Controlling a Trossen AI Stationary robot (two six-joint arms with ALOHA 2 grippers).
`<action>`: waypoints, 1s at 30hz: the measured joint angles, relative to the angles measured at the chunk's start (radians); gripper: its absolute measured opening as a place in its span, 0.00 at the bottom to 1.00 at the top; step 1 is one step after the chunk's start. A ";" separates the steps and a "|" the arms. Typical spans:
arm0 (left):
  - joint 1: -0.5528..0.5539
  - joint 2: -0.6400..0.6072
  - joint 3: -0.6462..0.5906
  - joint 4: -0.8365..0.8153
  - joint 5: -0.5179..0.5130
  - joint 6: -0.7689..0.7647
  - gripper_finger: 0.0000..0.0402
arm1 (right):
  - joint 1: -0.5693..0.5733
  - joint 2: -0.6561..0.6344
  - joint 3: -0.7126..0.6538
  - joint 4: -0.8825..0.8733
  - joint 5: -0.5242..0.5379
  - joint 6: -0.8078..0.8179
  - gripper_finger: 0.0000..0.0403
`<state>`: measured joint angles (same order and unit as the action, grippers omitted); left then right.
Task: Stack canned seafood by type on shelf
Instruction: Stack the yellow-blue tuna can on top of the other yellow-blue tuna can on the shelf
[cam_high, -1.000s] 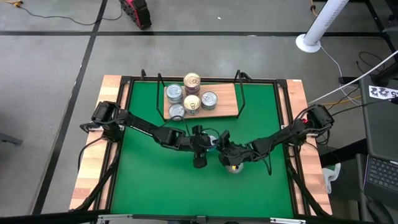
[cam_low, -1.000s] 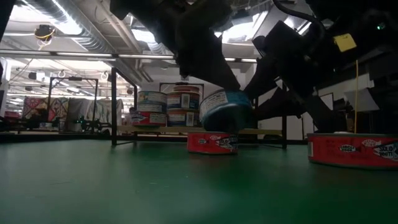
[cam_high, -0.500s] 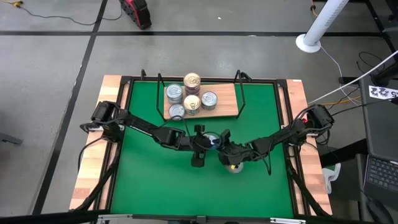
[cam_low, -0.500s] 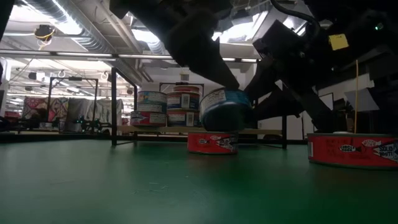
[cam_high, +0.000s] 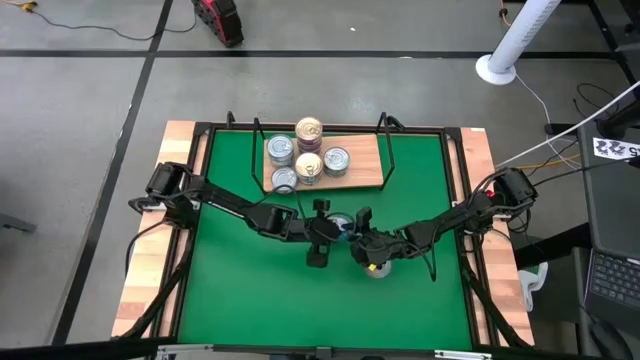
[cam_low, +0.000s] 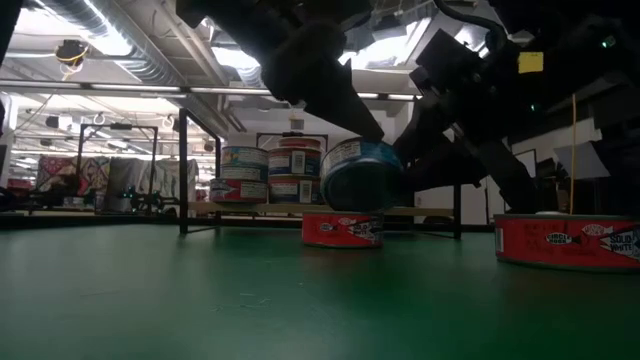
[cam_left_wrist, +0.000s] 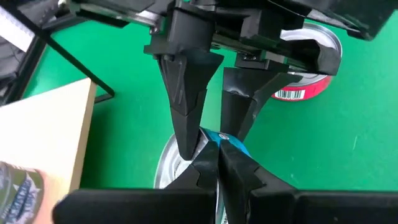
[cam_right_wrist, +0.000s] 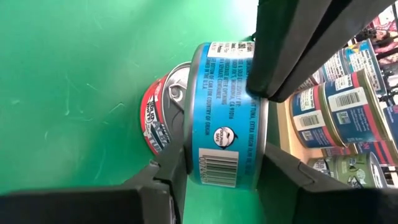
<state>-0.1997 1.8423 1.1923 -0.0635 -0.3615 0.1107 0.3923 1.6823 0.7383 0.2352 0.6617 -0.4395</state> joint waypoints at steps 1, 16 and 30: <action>0.000 0.000 0.000 0.000 0.000 0.017 0.01 | 0.000 0.000 0.000 0.000 0.000 0.004 0.34; 0.002 0.000 0.046 -0.008 -0.005 0.087 0.48 | 0.000 0.000 0.001 0.003 -0.009 0.134 0.34; -0.043 0.000 0.051 -0.185 -0.103 0.155 0.58 | 0.000 0.000 0.001 0.002 -0.003 0.281 0.34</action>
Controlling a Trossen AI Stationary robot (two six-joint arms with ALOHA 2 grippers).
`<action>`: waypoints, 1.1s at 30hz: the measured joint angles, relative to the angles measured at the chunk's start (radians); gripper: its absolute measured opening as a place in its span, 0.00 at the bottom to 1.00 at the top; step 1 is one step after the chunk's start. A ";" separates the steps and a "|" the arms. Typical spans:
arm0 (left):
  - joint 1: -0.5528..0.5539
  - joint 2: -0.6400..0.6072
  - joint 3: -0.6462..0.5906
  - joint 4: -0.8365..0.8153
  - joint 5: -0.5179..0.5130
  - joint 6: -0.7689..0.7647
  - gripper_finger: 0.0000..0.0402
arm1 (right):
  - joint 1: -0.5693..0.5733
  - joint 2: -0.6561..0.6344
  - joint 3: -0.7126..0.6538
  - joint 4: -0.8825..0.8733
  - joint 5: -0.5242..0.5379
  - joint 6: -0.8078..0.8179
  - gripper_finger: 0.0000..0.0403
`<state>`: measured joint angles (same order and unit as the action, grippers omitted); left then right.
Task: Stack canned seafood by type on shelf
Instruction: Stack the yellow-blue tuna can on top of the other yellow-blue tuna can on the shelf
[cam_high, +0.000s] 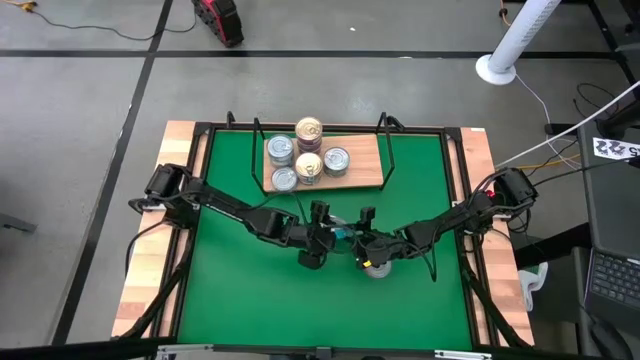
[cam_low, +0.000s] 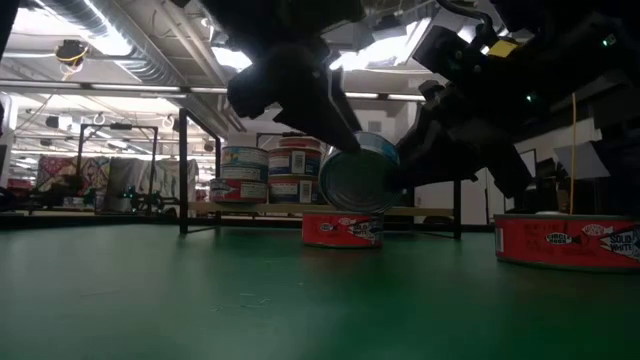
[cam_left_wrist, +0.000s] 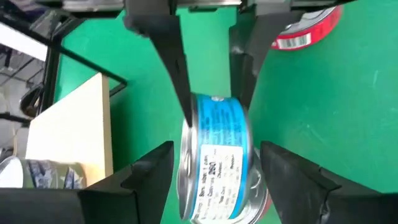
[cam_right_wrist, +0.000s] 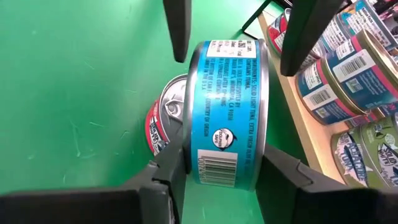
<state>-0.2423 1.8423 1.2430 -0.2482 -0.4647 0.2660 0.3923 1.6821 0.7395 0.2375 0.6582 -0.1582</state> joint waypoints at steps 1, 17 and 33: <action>0.001 0.000 0.000 -0.005 -0.003 -0.006 0.58 | 0.000 0.000 0.000 0.000 0.000 0.000 0.34; 0.006 0.014 -0.010 -0.018 -0.034 0.028 0.48 | -0.001 0.000 0.000 0.007 0.000 0.000 0.37; -0.001 0.015 -0.006 -0.027 -0.041 -0.034 0.34 | -0.001 0.000 -0.001 0.002 0.000 -0.004 0.50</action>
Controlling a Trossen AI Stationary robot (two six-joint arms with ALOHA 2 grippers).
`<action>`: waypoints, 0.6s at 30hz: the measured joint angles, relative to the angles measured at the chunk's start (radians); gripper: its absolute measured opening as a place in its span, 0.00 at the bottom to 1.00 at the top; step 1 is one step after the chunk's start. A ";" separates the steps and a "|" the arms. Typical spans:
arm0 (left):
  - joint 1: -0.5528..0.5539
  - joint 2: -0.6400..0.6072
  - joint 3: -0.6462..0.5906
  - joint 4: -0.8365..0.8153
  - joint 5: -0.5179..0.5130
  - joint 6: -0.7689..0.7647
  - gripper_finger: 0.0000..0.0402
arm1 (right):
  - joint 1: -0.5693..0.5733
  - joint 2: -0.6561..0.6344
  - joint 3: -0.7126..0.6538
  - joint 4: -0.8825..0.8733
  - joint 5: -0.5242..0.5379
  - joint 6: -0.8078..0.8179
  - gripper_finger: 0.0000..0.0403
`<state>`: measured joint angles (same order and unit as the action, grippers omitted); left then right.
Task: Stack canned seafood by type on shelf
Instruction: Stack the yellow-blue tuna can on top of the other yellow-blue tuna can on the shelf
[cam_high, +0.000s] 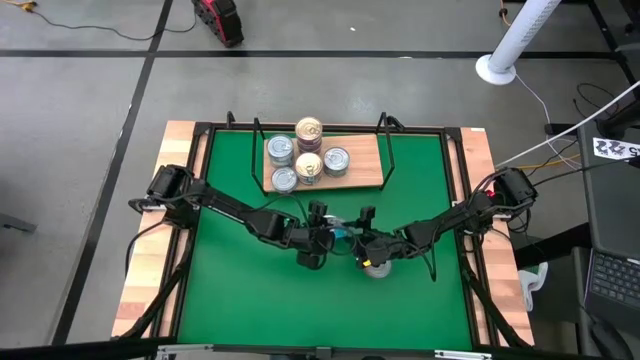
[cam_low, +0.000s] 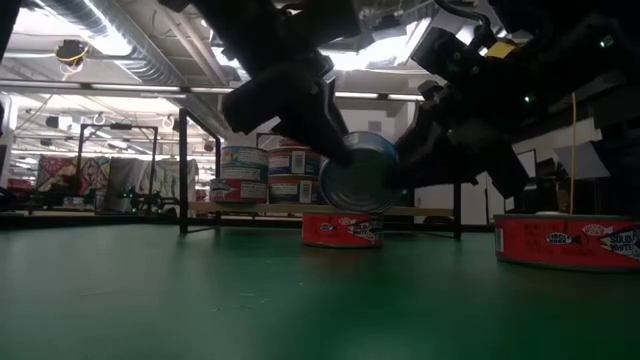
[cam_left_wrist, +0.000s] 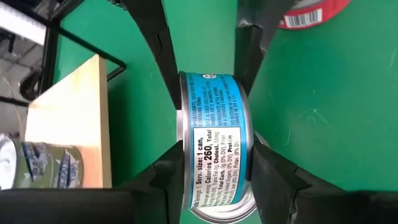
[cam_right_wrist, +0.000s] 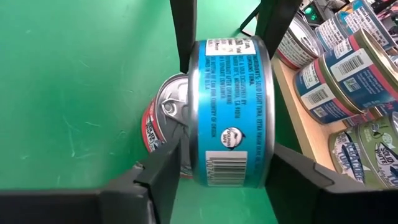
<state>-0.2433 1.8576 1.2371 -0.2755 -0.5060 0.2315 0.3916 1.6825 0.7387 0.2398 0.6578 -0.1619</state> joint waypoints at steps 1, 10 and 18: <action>-0.001 0.000 0.002 -0.002 0.000 -0.017 0.34 | 0.000 0.000 0.000 0.000 0.003 0.000 0.51; -0.031 0.000 0.088 -0.154 -0.104 -0.045 0.35 | 0.001 -0.025 0.000 -0.006 0.057 0.000 0.64; -0.029 -0.004 0.244 -0.503 -0.266 -0.109 0.36 | 0.002 -0.154 0.000 -0.060 0.049 0.001 0.65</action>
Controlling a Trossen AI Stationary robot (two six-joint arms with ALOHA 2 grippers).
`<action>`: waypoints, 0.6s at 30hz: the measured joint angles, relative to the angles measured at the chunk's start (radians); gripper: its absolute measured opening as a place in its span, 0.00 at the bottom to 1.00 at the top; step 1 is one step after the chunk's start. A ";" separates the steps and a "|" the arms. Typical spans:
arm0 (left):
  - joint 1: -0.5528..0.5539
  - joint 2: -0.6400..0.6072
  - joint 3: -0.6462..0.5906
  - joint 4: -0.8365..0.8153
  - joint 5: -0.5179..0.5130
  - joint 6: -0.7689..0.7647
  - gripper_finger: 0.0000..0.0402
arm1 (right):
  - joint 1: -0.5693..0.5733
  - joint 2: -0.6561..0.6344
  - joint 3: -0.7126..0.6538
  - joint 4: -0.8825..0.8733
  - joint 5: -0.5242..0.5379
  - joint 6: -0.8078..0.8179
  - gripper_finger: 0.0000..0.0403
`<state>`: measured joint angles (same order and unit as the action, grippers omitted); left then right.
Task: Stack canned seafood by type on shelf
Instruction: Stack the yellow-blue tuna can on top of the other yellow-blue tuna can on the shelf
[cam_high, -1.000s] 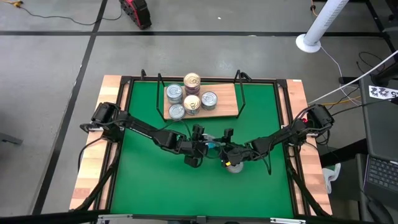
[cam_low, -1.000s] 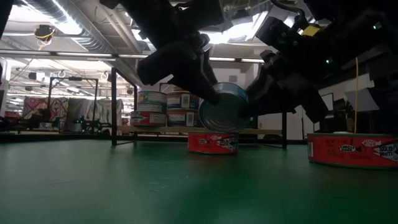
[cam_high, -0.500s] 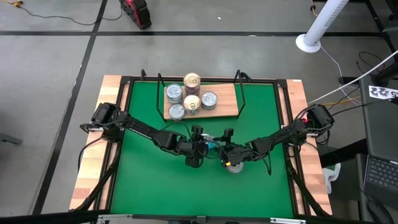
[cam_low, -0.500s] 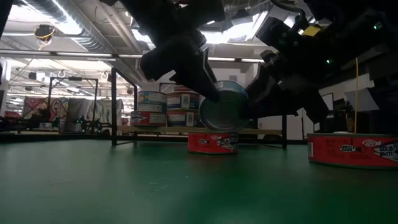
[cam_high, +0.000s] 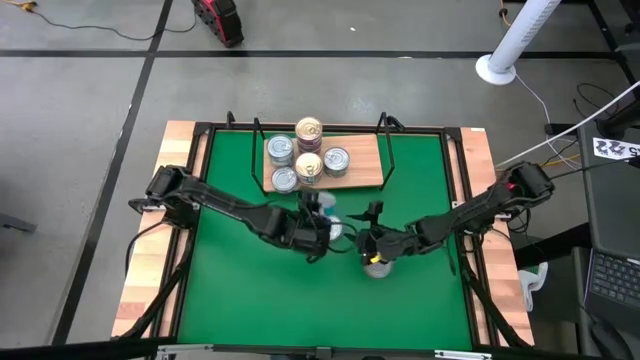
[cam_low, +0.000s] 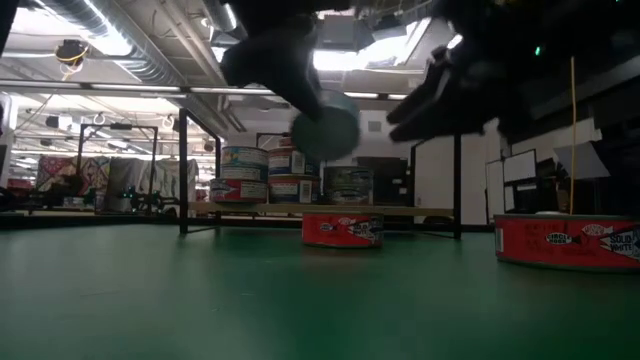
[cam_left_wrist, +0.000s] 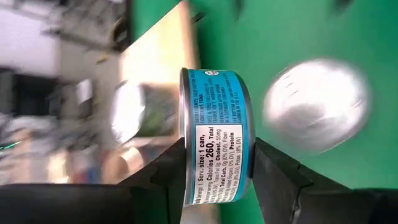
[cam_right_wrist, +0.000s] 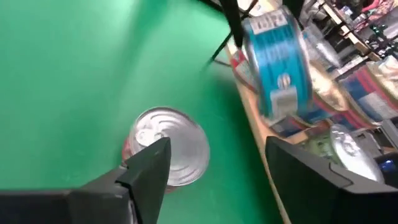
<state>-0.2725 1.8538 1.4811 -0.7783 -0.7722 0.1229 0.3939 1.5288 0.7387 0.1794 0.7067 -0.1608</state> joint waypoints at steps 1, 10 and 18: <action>0.001 0.000 0.016 -0.051 -0.035 -0.005 0.36 | 0.000 -0.019 0.000 -0.013 0.000 0.000 0.65; 0.069 -0.022 0.112 -0.418 -0.189 -0.094 0.36 | -0.001 -0.123 0.000 -0.112 0.000 0.000 0.65; 0.182 -0.080 0.113 -0.625 -0.242 -0.199 0.37 | -0.002 -0.135 0.000 -0.131 -0.023 0.000 0.65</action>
<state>-0.0903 1.7733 1.5936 -1.4031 -1.0144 -0.0757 0.3923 1.3933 0.7391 0.0480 0.6838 -0.1608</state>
